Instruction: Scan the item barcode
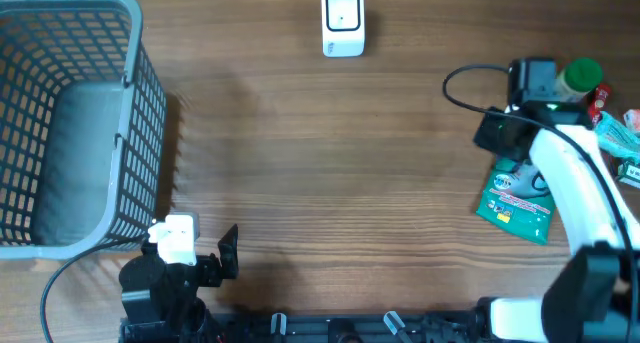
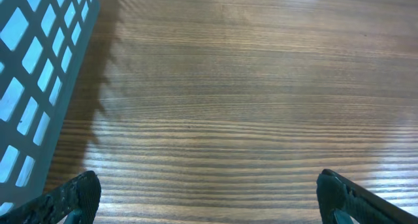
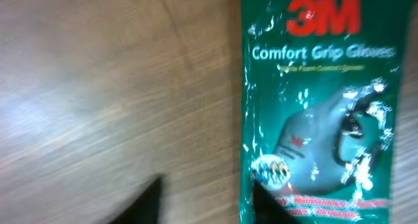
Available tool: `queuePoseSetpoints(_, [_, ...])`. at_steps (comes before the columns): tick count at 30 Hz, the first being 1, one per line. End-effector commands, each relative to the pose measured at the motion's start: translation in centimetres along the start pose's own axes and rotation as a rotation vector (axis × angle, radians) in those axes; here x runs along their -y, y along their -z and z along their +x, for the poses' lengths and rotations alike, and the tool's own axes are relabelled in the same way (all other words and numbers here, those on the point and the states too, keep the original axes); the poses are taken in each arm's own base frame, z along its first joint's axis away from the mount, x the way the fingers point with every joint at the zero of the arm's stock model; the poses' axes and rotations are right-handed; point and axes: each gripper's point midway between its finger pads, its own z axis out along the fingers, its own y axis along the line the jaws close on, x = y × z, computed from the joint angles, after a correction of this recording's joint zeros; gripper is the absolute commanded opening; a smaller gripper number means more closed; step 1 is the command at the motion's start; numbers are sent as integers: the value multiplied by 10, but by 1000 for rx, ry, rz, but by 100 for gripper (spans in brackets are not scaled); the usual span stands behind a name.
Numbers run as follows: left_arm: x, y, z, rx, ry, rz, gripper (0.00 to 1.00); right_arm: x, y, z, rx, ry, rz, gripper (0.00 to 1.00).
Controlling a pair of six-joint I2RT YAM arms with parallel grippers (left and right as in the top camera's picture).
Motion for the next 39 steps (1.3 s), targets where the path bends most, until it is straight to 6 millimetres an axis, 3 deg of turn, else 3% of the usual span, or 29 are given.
queuePoseSetpoints(1, [1, -1, 1, 1, 6, 5, 100, 29, -44, 27, -86, -66, 192, 5])
queuePoseSetpoints(4, [1, -1, 1, 1, 6, 5, 100, 41, -63, 36, -126, -97, 268, 5])
queuePoseSetpoints(8, [1, -1, 1, 1, 6, 5, 100, 88, -74, 46, -165, -207, 455, 5])
queuePoseSetpoints(12, [1, -1, 1, 1, 6, 5, 100, 149, -74, 30, -104, -379, 555, 5])
queuePoseSetpoints(14, [1, -1, 1, 1, 6, 5, 100, 163, -77, 24, -90, -414, 547, 5])
queuePoseSetpoints(18, [1, -1, 1, 1, 6, 5, 100, 173, -84, 9, -57, -402, 495, 5])
queuePoseSetpoints(20, [1, -1, 1, 1, 6, 5, 100, 164, -85, 3, -57, -402, 441, 4])
queuePoseSetpoints(22, [1, -1, 1, 1, 6, 5, 100, 142, -81, -9, -62, -366, 297, 4])
queuePoseSetpoints(28, [1, -1, 1, 1, 6, 5, 100, 96, -41, -21, -36, -356, 58, 5])
queuePoseSetpoints(30, [1, -1, 1, 1, 6, 5, 100, 72, -30, -24, -30, -304, -48, 5])
queuePoseSetpoints(32, [1, -1, 1, 1, 6, 5, 100, 34, -2, -32, 23, -206, -209, 19])
queuePoseSetpoints(34, [1, -1, 1, 1, 6, 5, 100, -8, 56, -39, 146, -120, -387, 22])
queuePoseSetpoints(35, [1, -1, 1, 1, 6, 5, 100, -17, 74, -40, 187, -94, -424, 23])
queuePoseSetpoints(37, [1, -1, 1, 1, 6, 5, 100, -40, 130, -34, 313, -10, -520, 24])
queuePoseSetpoints(39, [1, -1, 1, 1, 6, 5, 100, -51, 171, -25, 407, 40, -587, 31])
